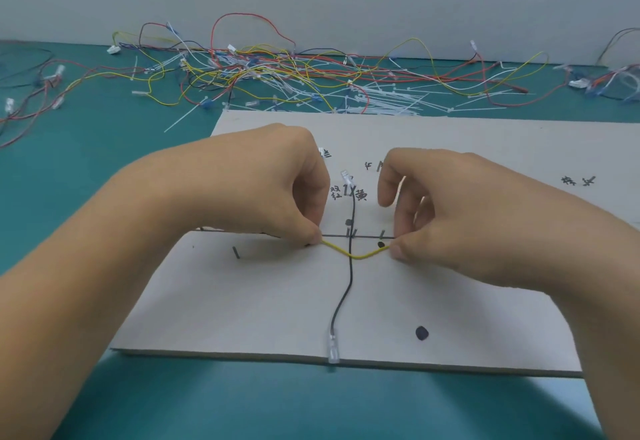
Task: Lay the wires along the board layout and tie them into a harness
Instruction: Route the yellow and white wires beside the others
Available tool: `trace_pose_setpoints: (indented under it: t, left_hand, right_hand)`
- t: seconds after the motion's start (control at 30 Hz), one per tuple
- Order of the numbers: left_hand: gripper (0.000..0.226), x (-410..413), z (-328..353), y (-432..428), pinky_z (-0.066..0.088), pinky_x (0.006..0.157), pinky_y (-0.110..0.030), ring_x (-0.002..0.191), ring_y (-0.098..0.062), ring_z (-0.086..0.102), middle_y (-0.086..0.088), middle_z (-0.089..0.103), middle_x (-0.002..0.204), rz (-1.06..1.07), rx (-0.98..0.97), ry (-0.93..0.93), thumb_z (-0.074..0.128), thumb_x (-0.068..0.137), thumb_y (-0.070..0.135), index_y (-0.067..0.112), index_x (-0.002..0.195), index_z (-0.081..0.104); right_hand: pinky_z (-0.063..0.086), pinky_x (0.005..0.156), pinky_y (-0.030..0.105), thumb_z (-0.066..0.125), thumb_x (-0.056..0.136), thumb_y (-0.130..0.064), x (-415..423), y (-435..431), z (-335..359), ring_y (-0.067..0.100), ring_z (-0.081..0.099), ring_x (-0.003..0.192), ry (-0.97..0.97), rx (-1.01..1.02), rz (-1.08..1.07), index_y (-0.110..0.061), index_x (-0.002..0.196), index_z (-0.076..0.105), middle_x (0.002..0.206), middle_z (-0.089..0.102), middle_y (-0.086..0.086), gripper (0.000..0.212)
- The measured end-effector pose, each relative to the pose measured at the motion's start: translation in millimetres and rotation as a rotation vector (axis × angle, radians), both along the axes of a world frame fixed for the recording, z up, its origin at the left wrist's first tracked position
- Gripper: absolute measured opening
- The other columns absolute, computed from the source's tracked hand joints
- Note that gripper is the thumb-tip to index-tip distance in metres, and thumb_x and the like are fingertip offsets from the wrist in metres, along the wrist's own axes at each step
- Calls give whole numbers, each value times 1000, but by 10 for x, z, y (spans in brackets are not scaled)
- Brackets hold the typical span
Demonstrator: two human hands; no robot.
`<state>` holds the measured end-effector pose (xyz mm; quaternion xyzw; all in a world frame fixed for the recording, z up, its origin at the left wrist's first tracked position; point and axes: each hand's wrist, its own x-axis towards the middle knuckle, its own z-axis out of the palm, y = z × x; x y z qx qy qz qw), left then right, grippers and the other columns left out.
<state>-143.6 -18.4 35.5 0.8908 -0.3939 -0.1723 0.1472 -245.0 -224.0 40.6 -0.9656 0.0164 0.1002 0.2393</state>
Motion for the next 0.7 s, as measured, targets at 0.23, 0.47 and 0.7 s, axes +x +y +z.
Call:
trace_pose_setpoints:
  t: [0.23,0.47,0.7]
  left_hand:
    - [16,7,-98,56,54,56,-34,54,-8,61,9,67,62,24,-118,64,84,76,39,27,73,73]
    - [26,-37,-177,35,47,56,-17,63,-7,61,16,68,80,61,-232,56,90,71,37,38,90,73]
    - [59,-32,-217,34,50,79,-26,91,-1,59,24,59,110,92,-236,-15,92,65,49,46,117,64]
  right_hand:
    - [62,64,43,67,80,-14,25,-155,48,10,69,65,-48,89,29,-40,90,64,79,73,-18,28]
    - [62,63,42,74,80,-6,99,-119,-25,10,72,64,-198,224,-43,-28,83,64,74,74,-10,25]
    - [49,47,25,78,80,1,109,-84,-20,13,74,62,-203,402,-67,-21,85,64,71,76,-3,26]
